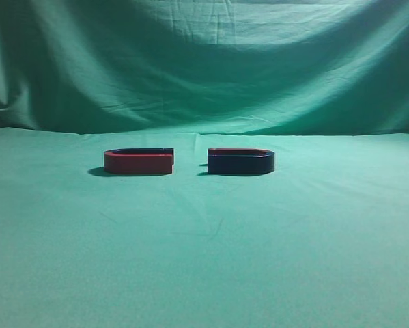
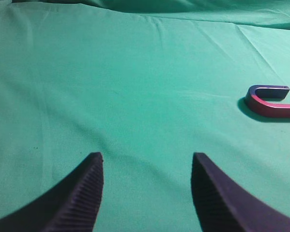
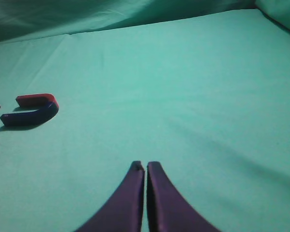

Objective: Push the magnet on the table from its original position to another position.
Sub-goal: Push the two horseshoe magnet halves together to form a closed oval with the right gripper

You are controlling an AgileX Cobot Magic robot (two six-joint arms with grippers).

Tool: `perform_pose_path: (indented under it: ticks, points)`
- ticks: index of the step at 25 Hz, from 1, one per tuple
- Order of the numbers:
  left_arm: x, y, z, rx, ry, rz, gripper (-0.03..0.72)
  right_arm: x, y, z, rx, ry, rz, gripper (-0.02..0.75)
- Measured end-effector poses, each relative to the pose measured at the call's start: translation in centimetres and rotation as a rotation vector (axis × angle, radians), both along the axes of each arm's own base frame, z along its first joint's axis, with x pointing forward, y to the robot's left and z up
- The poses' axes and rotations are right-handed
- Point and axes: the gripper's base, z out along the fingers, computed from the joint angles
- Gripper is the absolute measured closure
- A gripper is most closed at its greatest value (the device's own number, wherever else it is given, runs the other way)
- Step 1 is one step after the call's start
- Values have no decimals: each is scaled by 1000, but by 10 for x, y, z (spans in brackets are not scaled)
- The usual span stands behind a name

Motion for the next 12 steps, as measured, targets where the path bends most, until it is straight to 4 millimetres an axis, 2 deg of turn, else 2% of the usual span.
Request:
perform_pose_path:
  ticks: [12]
  points:
    - [0,0,0,0,0,0,316,0,0,0,0,0,0,738]
